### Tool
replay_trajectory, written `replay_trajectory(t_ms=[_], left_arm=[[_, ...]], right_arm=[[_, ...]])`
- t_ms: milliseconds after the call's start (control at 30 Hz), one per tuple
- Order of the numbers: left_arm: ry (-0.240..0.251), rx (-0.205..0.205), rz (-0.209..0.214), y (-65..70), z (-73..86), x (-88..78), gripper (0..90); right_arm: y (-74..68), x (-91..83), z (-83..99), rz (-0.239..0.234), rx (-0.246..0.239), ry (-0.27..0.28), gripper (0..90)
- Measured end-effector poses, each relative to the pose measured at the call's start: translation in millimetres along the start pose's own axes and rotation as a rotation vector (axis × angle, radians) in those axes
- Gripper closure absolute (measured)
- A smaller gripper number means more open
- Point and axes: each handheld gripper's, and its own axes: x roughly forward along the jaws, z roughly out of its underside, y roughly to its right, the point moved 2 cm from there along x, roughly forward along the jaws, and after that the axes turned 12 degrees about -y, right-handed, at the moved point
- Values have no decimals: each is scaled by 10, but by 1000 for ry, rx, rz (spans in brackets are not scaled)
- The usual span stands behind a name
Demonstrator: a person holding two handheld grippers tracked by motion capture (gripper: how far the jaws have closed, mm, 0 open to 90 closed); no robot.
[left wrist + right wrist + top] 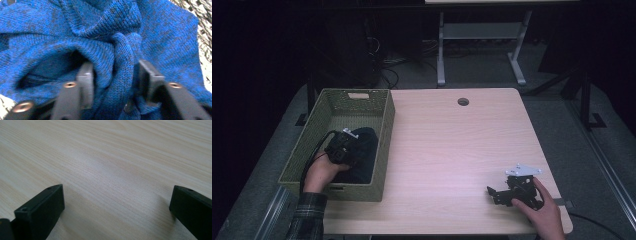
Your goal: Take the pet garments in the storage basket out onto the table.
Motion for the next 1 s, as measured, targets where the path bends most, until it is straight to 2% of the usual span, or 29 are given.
replay_trajectory(t_ms=[67, 200, 233, 300, 333, 367, 433, 533, 600, 633, 667, 733, 767, 800, 1000], left_arm=[[9, -15, 16, -22, 3, -25, 638], [46, -42, 39, -56, 10, -103, 664], [85, -54, 43, -68, 14, -155, 666], [100, -56, 46, -77, 20, -186, 671], [144, -69, 53, -93, 28, -251, 672], [144, -69, 53, -93, 28, -251, 673], [189, -81, 45, -115, 39, -357, 674], [213, -85, 41, -114, 45, -435, 676], [247, -84, 37, -111, 51, -524, 677], [276, -81, 40, -108, 61, -632, 677], [276, -81, 40, -108, 61, -632, 678], [314, -81, 38, -103, 64, -747, 678], [346, -76, 39, -90, 64, -859, 678], [346, -76, 39, -90, 64, -859, 678], [446, -35, 55, 6, 25, -1171, 677]], right_arm=[[0, 0, 0, 0, 0, 0, 0], [0, 0, -1, 0, 0, 0, 0], [0, 0, -1, 0, 0, 0, 0], [1, 0, -1, 0, 0, 0, 0], [1, 0, -1, 0, 0, 0, 0], [1, 0, -1, 0, 0, 0, 0], [1, 0, -1, 0, 0, 0, 0], [1, 0, -1, 0, 0, 0, 0], [1, 1, -1, 0, -1, 1, 0], [1, 1, -1, 0, -1, 0, 0], [1, 1, -1, 0, -1, 0, 0], [1, 1, -1, 0, -1, 0, 0], [1, 1, -1, 0, -1, 0, 0], [1, 1, -1, 0, -1, 0, 0], [2, 2, -3, -1, -3, 1, 0]])
